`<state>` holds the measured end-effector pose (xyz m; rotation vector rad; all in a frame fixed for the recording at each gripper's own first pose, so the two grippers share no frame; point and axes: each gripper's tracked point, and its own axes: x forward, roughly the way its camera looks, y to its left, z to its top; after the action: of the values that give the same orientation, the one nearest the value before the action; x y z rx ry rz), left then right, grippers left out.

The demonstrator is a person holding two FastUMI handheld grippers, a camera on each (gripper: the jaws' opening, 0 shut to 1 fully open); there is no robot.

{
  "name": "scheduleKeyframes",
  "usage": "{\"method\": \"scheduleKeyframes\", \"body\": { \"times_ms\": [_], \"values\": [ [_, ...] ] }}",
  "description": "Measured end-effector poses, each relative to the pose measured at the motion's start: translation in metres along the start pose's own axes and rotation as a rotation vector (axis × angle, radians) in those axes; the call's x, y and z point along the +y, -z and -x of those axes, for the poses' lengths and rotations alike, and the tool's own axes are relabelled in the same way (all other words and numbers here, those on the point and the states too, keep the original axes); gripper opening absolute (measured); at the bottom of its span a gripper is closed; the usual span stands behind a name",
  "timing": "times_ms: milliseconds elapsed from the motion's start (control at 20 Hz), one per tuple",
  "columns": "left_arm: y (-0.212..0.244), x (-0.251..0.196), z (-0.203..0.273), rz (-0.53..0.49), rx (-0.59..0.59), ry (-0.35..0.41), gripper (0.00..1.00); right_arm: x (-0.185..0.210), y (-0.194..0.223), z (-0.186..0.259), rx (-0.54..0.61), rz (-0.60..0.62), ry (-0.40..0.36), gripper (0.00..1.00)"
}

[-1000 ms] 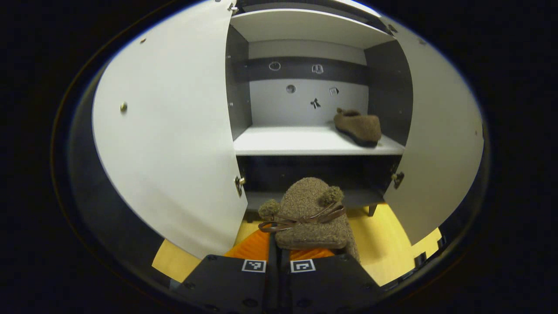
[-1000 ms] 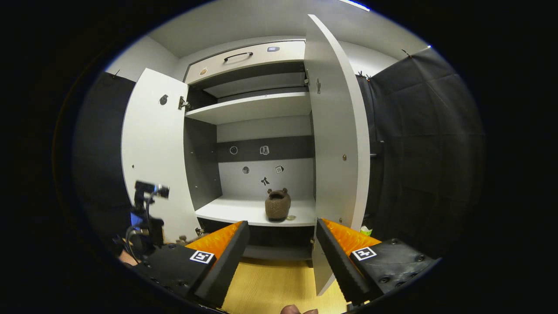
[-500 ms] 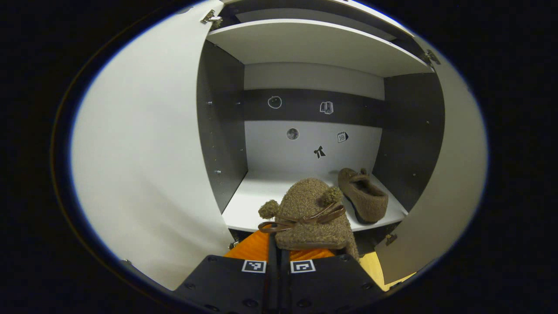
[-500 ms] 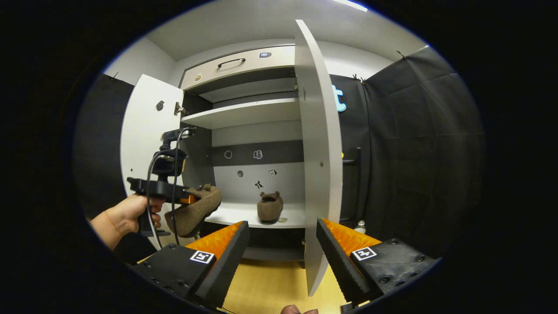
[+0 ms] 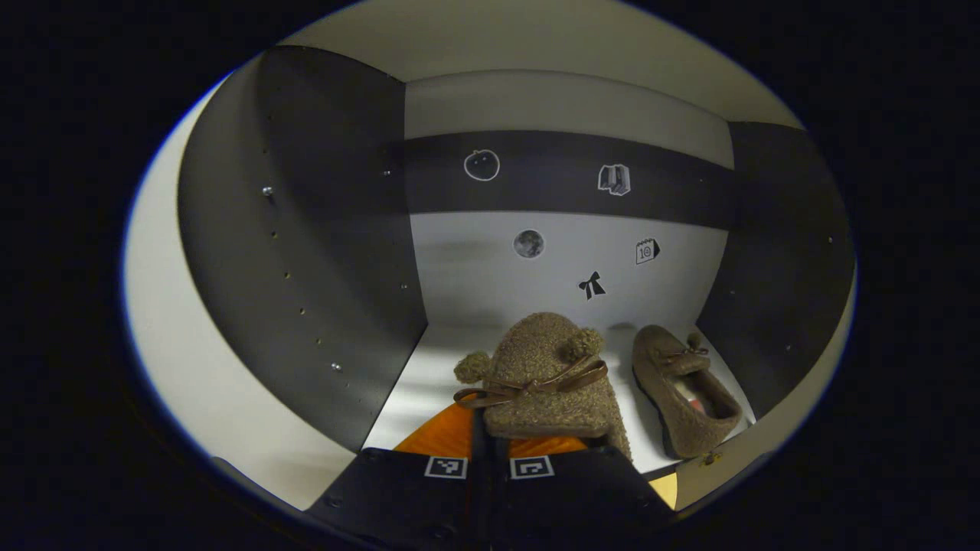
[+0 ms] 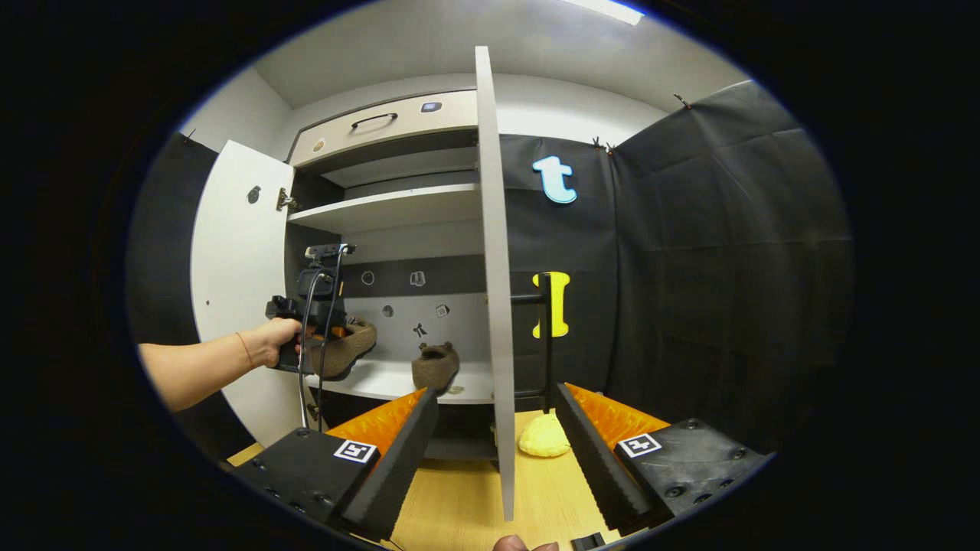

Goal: Grab one shoe with the right hand and put it into the shoe cabinet, grab the other shoe with the left hand and put it into the shoe cabinet; then close the right door with the right hand and the left door with the left hand.

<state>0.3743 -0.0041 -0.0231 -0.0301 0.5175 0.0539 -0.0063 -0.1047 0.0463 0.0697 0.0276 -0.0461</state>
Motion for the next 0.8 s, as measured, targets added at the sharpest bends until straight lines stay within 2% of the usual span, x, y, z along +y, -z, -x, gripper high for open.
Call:
{"method": "scheduleKeyframes", "body": {
  "times_ms": [250,800],
  "values": [
    [-0.013,0.003,-0.046,-0.059,0.002,-0.039,0.06,-0.014,-0.003,-0.001,-0.008,0.01,0.044,0.98],
    [0.018,-0.008,-0.108,-0.038,0.105,-0.04,0.06,-0.035,-0.004,-0.004,-0.002,0.004,0.105,0.98]
  ]
}}
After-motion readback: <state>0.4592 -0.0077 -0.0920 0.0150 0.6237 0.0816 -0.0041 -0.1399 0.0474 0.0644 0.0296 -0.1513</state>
